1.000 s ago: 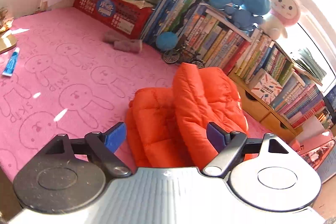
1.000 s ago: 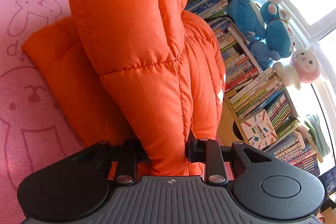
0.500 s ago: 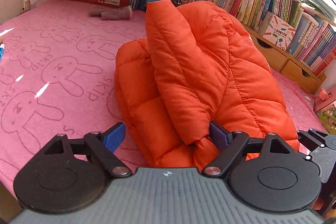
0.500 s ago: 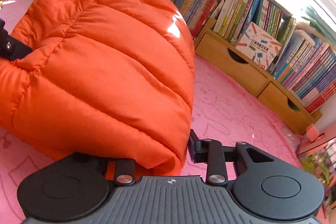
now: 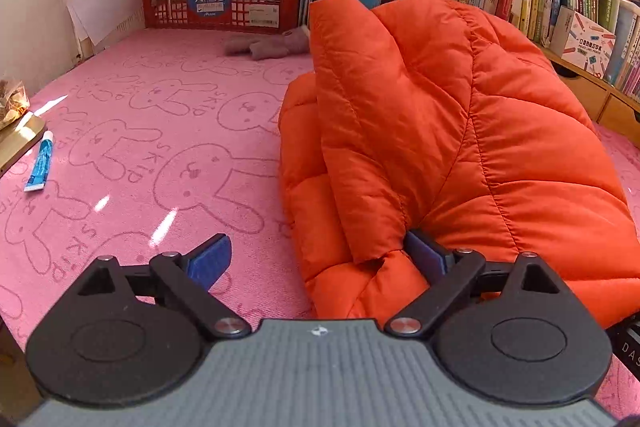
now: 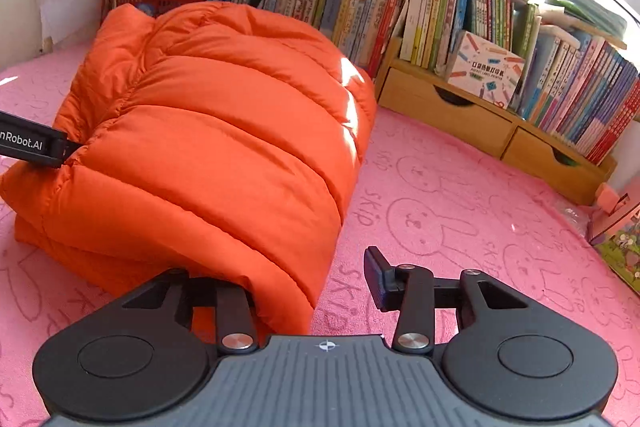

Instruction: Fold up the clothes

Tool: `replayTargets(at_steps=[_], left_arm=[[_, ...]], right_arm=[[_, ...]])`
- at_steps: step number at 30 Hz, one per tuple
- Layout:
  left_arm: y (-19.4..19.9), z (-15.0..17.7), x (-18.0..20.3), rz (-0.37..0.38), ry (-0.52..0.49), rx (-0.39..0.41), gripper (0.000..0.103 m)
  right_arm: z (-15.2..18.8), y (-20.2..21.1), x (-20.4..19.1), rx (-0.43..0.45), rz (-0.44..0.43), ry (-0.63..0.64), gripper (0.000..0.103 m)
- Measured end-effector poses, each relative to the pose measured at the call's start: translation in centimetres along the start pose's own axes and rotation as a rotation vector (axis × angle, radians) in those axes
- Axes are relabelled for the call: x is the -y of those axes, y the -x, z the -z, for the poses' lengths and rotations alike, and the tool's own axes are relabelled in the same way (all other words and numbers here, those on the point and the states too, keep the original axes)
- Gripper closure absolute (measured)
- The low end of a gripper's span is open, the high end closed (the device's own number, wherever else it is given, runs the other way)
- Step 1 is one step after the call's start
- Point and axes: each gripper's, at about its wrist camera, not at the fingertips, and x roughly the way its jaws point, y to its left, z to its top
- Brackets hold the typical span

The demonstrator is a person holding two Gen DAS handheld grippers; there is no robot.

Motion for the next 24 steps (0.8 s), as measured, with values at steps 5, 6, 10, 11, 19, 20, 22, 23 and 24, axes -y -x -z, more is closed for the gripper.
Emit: replayTargets(at_steps=[5, 6, 10, 11, 19, 20, 22, 23, 24], left_arm=[[0.1, -0.5, -0.6, -0.002, -0.026, -0.034, 0.002], [0.9, -1.0, -0.5, -0.008, -0.06, -0.021, 0.011], [7.3, -1.9, 0.5, 0.076, -0.327, 0.185, 0.02], [8.3, -1.9, 0.6, 0.131, -0.369, 0.211, 0.02], [7.5, 2.1, 7.2, 0.5, -0.944, 0.271, 0.044], [6.9, 2.4, 7.9, 0.52, -0.968, 0.268, 0.052], [5.8, 3.0, 9.1, 0.539, -1.019, 0.274, 0.054], [5.4, 3.4, 9.5, 0.535, -1.048, 0.285, 0.056], [5.1, 3.7, 9.7, 0.526, -1.074, 0.299, 0.058]], right_arm=[[0.6, -0.5, 0.6, -0.008, -0.041, -0.043, 0.072], [0.6, -0.3, 0.3, -0.006, -0.058, -0.044, 0.087], [0.3, 0.1, 0.5, -0.006, -0.111, -0.119, 0.088], [0.3, 0.1, 0.9, -0.01, -0.123, -0.146, 0.088], [0.1, -0.1, 2.7, -0.024, -0.212, -0.234, 0.087], [0.1, -0.1, 2.8, -0.023, -0.214, -0.237, 0.087], [0.0, 0.0, 2.9, -0.022, -0.219, -0.243, 0.087], [0.1, 0.0, 2.9, -0.023, -0.22, -0.252, 0.087], [0.1, 0.0, 3.0, -0.024, -0.216, -0.26, 0.087]])
